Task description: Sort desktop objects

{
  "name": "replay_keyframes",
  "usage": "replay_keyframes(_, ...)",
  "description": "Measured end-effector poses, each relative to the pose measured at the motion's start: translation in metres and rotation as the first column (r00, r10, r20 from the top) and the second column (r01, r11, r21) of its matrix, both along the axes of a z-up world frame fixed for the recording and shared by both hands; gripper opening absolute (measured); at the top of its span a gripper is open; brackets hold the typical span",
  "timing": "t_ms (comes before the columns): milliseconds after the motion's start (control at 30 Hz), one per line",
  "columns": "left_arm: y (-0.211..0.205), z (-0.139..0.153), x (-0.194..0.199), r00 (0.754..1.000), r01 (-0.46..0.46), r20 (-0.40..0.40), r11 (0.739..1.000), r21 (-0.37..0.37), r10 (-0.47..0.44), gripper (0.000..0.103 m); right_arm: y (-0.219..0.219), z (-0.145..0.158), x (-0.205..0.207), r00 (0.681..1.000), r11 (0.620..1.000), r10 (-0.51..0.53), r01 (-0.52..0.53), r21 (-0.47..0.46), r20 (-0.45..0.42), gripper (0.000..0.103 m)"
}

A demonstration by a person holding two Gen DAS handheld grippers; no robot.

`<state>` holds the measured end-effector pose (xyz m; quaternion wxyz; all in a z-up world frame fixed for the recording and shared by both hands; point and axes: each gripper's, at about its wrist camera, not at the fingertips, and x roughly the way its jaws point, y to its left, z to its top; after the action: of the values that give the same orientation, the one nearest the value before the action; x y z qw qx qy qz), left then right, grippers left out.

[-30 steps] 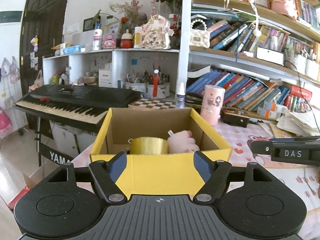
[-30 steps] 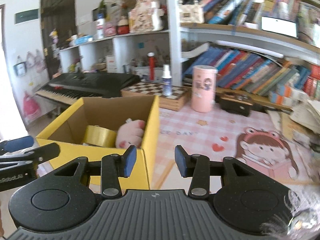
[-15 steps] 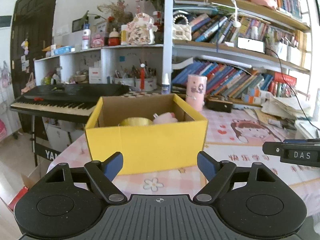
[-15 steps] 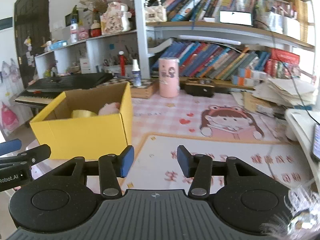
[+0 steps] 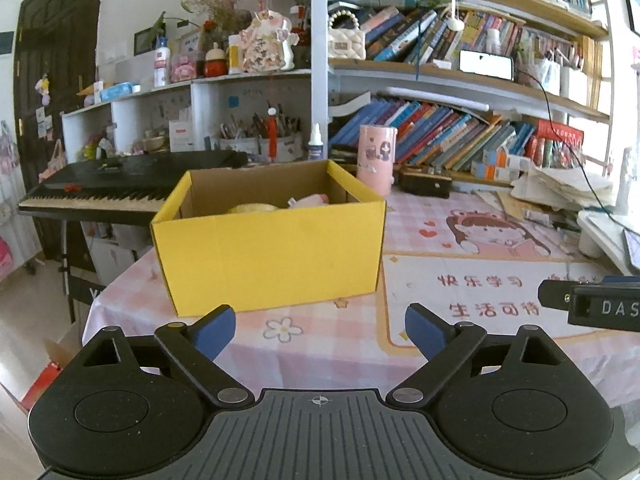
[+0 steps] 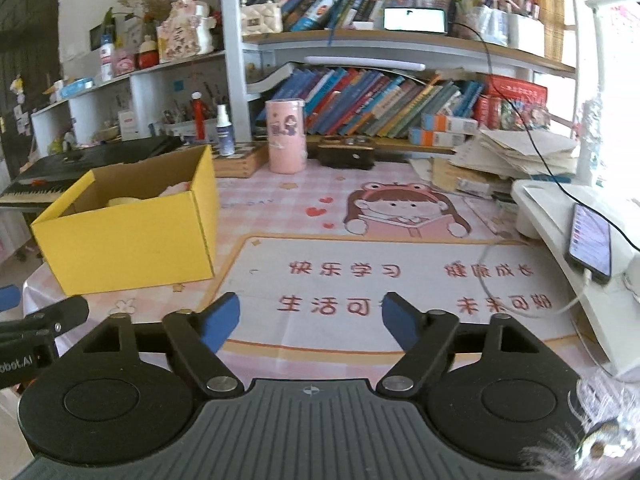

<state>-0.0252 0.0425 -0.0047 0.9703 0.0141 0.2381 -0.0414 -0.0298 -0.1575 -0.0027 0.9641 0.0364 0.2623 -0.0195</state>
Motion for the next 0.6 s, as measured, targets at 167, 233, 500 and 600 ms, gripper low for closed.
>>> replay_keyframes(167,-0.008,0.000,-0.004,1.000,0.008,-0.007,1.000,0.025,-0.008,0.098,-0.008,-0.004,-0.006,0.999,1.000,-0.026,0.026,0.011,-0.021,0.088)
replay_keyframes(233,-0.010,0.001,-0.005,1.000,0.009,-0.001,1.000,0.026,-0.009,0.100,-0.010,-0.006,-0.007,0.999,0.999,-0.032,0.032,0.007,-0.029,0.096)
replay_keyframes(500,-0.019,0.002,-0.007,0.999,0.036,-0.004,0.999,0.021,-0.036,0.103,-0.014,-0.009,-0.013,0.998,1.000,-0.029,0.029,-0.013,-0.055,0.103)
replay_keyframes(600,-0.021,0.001,-0.007,0.999,0.036,-0.016,0.999,0.018,-0.035,0.103,-0.016,-0.009,-0.015,0.998,0.999,-0.033,0.033,-0.014,-0.059,0.103)
